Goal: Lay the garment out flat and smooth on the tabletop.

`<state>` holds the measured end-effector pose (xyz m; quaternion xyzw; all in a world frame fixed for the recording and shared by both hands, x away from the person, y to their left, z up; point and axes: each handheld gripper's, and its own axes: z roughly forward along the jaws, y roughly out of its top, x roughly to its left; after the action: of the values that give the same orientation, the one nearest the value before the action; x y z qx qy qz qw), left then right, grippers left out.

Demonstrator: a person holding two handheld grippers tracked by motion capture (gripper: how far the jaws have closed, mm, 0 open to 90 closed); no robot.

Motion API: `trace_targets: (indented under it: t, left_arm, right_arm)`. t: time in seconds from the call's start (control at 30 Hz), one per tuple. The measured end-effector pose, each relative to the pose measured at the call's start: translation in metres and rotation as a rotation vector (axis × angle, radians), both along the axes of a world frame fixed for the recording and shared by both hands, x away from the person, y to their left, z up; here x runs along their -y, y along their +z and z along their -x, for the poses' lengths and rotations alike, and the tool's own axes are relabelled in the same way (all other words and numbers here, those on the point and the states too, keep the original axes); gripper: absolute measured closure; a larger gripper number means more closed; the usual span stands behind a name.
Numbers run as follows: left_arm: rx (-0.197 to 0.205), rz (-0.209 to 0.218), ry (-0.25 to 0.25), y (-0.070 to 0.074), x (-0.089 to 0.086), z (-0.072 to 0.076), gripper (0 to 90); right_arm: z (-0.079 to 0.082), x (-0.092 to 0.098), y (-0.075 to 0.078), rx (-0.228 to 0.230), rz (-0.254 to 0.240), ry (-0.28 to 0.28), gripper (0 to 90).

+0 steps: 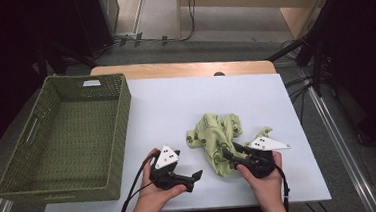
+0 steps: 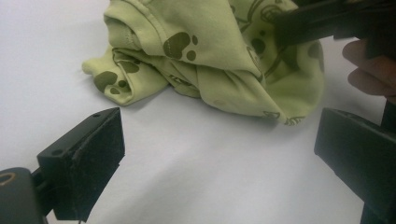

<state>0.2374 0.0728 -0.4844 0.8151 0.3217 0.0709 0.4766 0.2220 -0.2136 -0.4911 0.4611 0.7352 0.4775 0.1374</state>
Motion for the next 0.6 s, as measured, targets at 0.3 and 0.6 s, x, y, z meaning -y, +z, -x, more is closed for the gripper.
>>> trace_targets:
  t: [0.3,0.6]
  left_arm:
    - [0.017,0.031,0.060,0.010,-0.014,-0.006,4.9]
    - [-0.017,0.083,0.034,0.011,-0.023,-0.010,34.7]
  right_arm:
    - [0.026,-0.031,-0.001,0.074,0.068,0.117,77.5]
    - [0.046,-0.069,-0.005,0.097,0.116,0.259,77.0]
